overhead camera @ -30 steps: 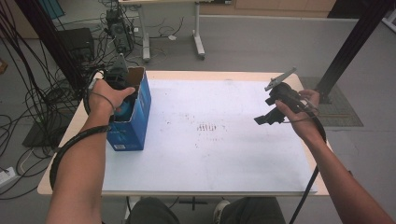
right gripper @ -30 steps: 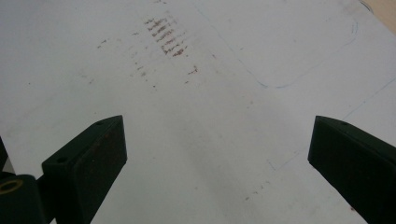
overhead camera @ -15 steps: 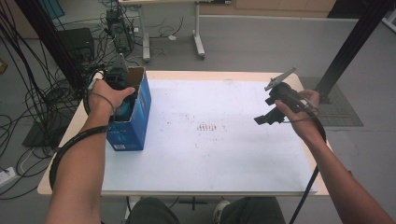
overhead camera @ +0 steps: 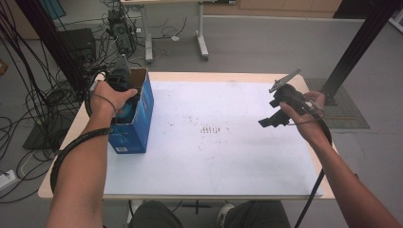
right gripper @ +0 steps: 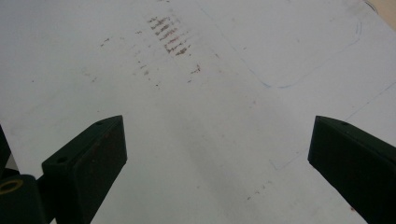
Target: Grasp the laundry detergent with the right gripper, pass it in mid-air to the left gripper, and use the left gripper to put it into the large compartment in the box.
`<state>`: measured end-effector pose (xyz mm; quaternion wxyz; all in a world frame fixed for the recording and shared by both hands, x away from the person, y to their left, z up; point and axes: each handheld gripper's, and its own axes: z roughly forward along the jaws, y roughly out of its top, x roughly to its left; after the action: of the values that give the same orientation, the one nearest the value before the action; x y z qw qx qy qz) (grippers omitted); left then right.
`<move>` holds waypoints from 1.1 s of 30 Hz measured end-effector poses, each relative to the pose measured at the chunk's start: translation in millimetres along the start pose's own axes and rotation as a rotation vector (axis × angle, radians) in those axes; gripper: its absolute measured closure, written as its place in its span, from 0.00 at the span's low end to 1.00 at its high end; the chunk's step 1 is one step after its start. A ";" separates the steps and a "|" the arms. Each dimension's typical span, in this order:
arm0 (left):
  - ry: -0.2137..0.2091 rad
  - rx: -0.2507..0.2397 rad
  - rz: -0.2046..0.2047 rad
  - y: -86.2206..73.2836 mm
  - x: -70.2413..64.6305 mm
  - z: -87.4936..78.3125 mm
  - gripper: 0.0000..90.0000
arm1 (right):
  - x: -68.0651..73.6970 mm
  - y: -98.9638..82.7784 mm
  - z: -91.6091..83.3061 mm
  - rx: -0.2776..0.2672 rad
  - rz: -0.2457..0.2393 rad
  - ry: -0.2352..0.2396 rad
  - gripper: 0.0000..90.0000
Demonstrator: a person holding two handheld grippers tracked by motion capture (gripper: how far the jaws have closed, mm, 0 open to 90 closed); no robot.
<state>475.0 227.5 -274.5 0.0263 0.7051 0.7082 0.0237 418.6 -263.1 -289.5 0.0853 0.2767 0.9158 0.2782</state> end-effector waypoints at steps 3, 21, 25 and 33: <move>-0.001 -0.002 -0.003 -0.4 0.0 0.3 0.38 | 0.1 0.0 -0.2 -0.001 0.000 0.004 0.05; 0.038 -0.012 0.022 -3.9 -1.7 -10.6 0.33 | 3.4 4.5 -3.1 0.000 -0.020 -0.001 0.05; 0.059 -0.020 0.031 -4.1 -4.3 -16.9 0.32 | 4.3 6.0 -4.4 -0.003 -0.024 -0.004 0.05; 0.071 -0.031 0.036 -6.9 -5.3 -27.2 0.32 | 5.4 6.8 -6.8 -0.007 -0.027 -0.009 0.05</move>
<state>466.2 222.3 -247.9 0.0115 0.7158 0.6956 0.0600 415.1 -258.6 -280.1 0.0942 0.2652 0.9182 0.2789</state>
